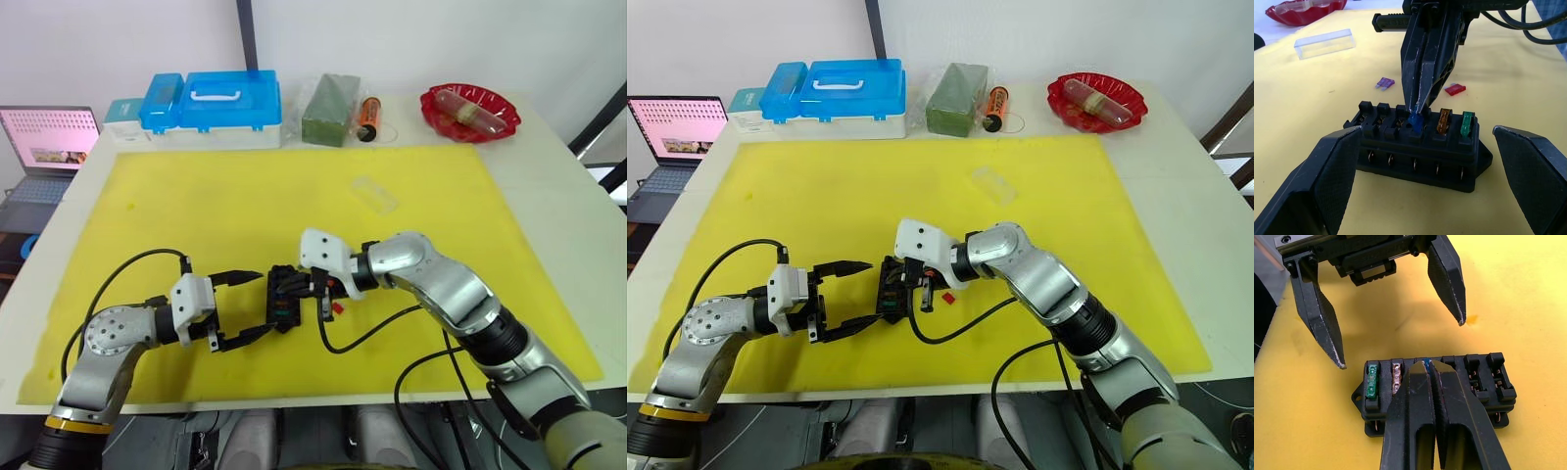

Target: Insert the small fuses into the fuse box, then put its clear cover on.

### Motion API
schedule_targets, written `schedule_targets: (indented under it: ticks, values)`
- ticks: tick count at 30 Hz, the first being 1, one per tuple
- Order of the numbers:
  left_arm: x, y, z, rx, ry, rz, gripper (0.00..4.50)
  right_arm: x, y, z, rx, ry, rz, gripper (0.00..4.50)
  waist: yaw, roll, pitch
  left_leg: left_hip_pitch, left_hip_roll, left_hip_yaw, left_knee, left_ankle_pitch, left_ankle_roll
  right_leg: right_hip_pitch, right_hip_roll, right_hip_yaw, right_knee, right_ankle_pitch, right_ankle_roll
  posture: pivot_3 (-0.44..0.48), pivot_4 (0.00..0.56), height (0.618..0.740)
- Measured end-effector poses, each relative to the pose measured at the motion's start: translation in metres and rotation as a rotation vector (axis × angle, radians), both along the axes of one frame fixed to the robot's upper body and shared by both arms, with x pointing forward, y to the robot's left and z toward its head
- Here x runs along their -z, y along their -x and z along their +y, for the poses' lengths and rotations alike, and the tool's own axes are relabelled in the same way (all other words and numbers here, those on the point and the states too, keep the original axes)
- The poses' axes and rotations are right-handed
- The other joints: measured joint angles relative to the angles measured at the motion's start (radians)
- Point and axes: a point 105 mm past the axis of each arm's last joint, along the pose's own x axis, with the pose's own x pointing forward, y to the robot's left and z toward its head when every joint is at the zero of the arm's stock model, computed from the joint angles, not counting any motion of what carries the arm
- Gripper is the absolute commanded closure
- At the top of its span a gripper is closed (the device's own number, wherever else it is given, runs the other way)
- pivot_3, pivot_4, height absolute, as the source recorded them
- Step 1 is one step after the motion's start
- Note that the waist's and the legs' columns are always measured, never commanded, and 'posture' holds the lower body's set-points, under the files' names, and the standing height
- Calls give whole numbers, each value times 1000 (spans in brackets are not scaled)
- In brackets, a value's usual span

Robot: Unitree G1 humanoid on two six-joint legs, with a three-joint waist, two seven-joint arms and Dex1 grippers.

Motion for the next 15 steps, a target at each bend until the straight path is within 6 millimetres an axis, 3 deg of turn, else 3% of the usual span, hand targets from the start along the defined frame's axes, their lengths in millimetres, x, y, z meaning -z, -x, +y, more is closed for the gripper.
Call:
schedule_targets:
  ticks: [15]
  values:
    - [-1, -2, 2, -17, -6, 0, 0, 3, 1, -2, -18, 20, 3, 4441, 0, 0, 0, 5, 0, 0, -1, 0, 0, 5, 0, 0, -1, 0, 0, 0, 150, 740]
